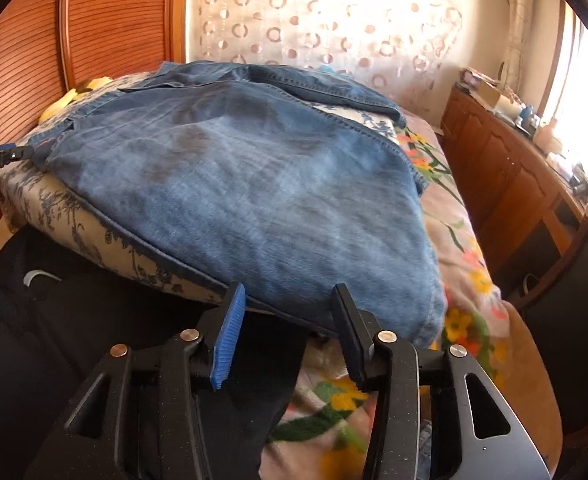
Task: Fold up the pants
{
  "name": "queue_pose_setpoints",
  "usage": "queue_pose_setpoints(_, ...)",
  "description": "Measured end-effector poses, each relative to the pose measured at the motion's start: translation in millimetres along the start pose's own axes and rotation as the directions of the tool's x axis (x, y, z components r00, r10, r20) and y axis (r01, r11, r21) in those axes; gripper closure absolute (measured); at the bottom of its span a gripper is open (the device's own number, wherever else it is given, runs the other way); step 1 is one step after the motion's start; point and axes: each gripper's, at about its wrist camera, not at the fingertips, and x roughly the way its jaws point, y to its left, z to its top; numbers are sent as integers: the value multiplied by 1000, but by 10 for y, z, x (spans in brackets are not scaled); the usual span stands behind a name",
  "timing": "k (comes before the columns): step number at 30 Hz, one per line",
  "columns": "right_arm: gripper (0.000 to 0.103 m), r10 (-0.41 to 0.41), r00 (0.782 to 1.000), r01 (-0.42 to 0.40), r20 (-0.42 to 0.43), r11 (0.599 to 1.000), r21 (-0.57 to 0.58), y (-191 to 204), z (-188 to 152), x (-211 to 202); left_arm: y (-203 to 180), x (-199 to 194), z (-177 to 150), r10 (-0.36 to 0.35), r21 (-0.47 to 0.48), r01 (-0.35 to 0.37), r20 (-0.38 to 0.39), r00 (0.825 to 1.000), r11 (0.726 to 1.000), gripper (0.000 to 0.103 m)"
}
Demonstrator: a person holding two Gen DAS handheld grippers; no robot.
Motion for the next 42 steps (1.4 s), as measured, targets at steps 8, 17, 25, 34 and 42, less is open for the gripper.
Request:
queue_pose_setpoints(8,39,-25,1000,25,5,998,-61,100,-26,40,0,2,-1,0,0,0,-1,1000,1000,0)
queue_pose_setpoints(17,36,-98,994,102,42,988,-115,199,13,112,-21,-5,-21,-5,0,5,-2,1000,1000,0)
queue_pose_setpoints(25,52,-96,992,108,87,982,-156,286,-15,96,-9,8,-34,-13,-6,12,-8,1000,1000,0)
queue_pose_setpoints(34,100,-22,993,37,118,991,-126,266,93,-50,14,27,-14,-17,-9,17,-12,1000,1000,0)
queue_pose_setpoints(42,101,-36,983,45,177,998,-50,195,345,-174,83,34,66,-43,-22,43,7,999,999,2)
